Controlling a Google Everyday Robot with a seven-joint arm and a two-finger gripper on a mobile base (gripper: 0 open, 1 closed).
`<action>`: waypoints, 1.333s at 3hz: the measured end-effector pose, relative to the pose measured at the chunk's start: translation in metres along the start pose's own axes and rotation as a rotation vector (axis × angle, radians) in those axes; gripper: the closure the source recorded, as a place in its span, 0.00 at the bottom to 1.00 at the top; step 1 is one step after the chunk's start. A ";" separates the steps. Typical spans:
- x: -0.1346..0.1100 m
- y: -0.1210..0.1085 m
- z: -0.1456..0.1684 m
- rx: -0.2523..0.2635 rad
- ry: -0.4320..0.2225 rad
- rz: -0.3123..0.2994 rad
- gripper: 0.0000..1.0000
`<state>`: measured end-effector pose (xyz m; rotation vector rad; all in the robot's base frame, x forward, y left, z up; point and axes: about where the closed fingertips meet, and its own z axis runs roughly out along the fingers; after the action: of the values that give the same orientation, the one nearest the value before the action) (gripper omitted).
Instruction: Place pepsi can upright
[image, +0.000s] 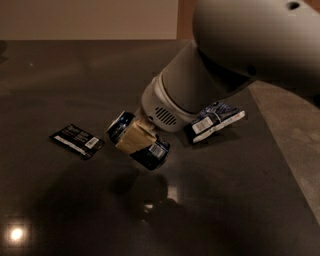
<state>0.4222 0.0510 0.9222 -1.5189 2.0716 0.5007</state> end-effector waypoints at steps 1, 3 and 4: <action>0.012 -0.008 -0.011 0.031 -0.154 0.027 1.00; 0.034 -0.002 -0.020 0.003 -0.425 0.062 1.00; 0.033 0.005 -0.020 -0.035 -0.539 0.014 1.00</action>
Offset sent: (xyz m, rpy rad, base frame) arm -0.0166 -0.0468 0.0095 0.5187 -0.1518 -0.0144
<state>0.4056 0.0163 0.9185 -1.2158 1.6586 0.8491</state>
